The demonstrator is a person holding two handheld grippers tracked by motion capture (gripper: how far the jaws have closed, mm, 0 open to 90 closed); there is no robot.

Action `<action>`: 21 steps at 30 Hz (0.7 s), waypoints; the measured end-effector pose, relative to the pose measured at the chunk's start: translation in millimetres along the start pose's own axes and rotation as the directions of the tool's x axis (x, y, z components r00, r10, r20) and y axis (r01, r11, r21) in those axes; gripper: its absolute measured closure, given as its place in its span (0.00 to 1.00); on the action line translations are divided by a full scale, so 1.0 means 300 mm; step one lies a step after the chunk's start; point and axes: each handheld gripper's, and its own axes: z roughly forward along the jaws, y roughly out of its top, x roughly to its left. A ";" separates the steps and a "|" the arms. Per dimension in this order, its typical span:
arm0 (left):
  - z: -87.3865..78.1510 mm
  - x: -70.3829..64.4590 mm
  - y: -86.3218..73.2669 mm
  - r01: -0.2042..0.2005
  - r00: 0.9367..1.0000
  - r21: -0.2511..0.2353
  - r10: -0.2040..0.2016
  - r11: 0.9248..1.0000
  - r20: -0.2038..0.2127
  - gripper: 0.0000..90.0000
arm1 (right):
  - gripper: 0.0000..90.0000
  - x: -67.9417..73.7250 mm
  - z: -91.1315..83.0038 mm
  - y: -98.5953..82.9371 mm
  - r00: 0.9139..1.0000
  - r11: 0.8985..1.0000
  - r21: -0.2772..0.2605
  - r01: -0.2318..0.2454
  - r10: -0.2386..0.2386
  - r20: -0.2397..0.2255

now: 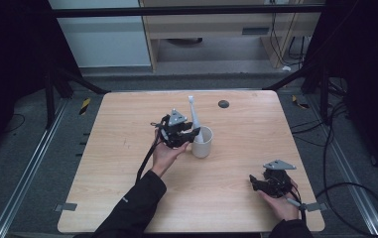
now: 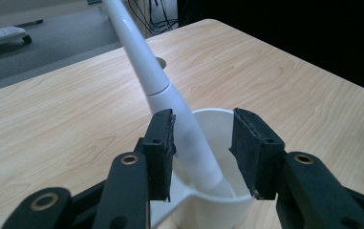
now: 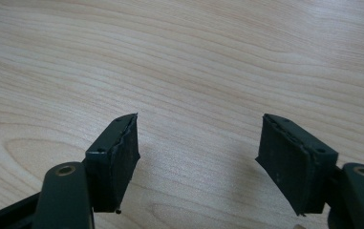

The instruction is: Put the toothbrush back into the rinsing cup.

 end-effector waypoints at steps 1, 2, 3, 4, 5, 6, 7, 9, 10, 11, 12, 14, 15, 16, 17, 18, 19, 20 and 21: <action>-0.014 0.003 -0.003 0.000 1.000 0.002 0.000 1.000 0.001 0.64 | 0.33 -0.001 0.000 0.000 1.000 1.000 0.001 0.002 -0.002 0.002; -0.029 0.005 -0.006 -0.006 1.000 0.006 0.006 1.000 0.001 0.64 | 0.33 -0.001 0.000 -0.001 1.000 1.000 0.001 0.001 -0.001 0.002; -0.044 0.007 -0.009 -0.010 1.000 0.011 0.010 1.000 -0.002 0.63 | 0.33 -0.001 0.000 -0.001 1.000 1.000 0.001 0.002 -0.002 0.002; -0.058 0.008 -0.014 -0.015 1.000 0.017 0.015 1.000 -0.004 0.62 | 0.33 -0.001 0.000 -0.001 1.000 1.000 0.000 0.002 -0.002 0.003; -0.072 0.009 -0.019 -0.022 1.000 0.023 0.022 1.000 -0.007 0.61 | 0.33 -0.001 -0.001 -0.002 1.000 1.000 0.000 0.001 -0.001 0.004; -0.086 0.011 -0.025 -0.029 1.000 0.026 0.029 0.999 -0.011 0.60 | 0.32 -0.002 -0.002 -0.002 1.000 1.000 0.000 0.002 -0.002 0.005; -0.104 0.012 -0.033 -0.034 0.999 0.033 0.034 0.999 -0.011 0.60 | 0.32 -0.003 -0.002 -0.003 1.000 1.000 -0.003 0.002 -0.002 0.007; -0.131 0.013 -0.048 -0.044 0.999 0.043 0.045 0.998 -0.017 0.58 | 0.32 -0.005 -0.003 -0.004 1.000 1.000 -0.009 0.006 -0.006 0.011; -0.145 0.014 -0.056 -0.050 0.998 0.045 0.051 0.998 -0.023 0.57 | 0.31 -0.006 -0.004 -0.004 1.000 1.000 -0.011 0.004 -0.003 0.011; -0.155 0.015 -0.063 -0.047 0.998 0.043 0.048 0.998 -0.027 0.57 | 0.31 -0.006 -0.005 -0.005 1.000 1.000 -0.012 0.002 -0.002 0.013; -0.167 0.018 -0.073 -0.048 0.998 0.042 0.049 0.998 -0.027 0.55 | 0.31 -0.006 -0.006 -0.004 1.000 1.000 -0.011 -0.001 0.001 0.012; -0.189 0.023 -0.096 -0.041 0.998 0.053 0.043 0.998 -0.034 0.52 | 0.30 -0.008 -0.010 -0.005 1.000 1.000 -0.015 -0.004 0.005 0.013; -0.199 0.027 -0.108 -0.039 0.998 0.064 0.042 0.997 -0.042 0.51 | 0.29 -0.009 -0.011 -0.005 1.000 1.000 -0.016 -0.007 0.007 0.014; -0.211 0.032 -0.125 -0.037 0.998 0.067 0.040 0.997 -0.047 0.49 | 0.29 -0.009 -0.013 -0.005 1.000 1.000 -0.018 -0.013 0.013 0.011; -0.218 0.035 -0.136 -0.035 0.998 0.072 0.039 0.997 -0.051 0.48 | 0.29 -0.011 -0.016 -0.006 1.000 1.000 -0.020 -0.015 0.015 0.013; -0.230 0.041 -0.154 -0.033 0.998 0.080 0.038 0.996 -0.060 0.47 | 0.29 -0.012 -0.017 -0.007 1.000 1.000 -0.022 -0.014 0.014 0.015; -0.238 0.046 -0.169 -0.030 0.997 0.086 0.036 0.996 -0.066 0.47 | 0.28 -0.014 -0.019 -0.007 1.000 1.000 -0.024 -0.015 0.016 0.017; -0.245 0.051 -0.180 -0.030 0.997 0.093 0.036 0.995 -0.072 0.46 | 0.28 -0.014 -0.020 -0.008 1.000 0.999 -0.025 -0.020 0.021 0.018; -0.254 0.057 -0.196 -0.024 0.996 0.098 0.032 0.995 -0.079 0.46 | 0.28 -0.015 -0.021 -0.008 1.000 0.999 -0.027 -0.019 0.020 0.017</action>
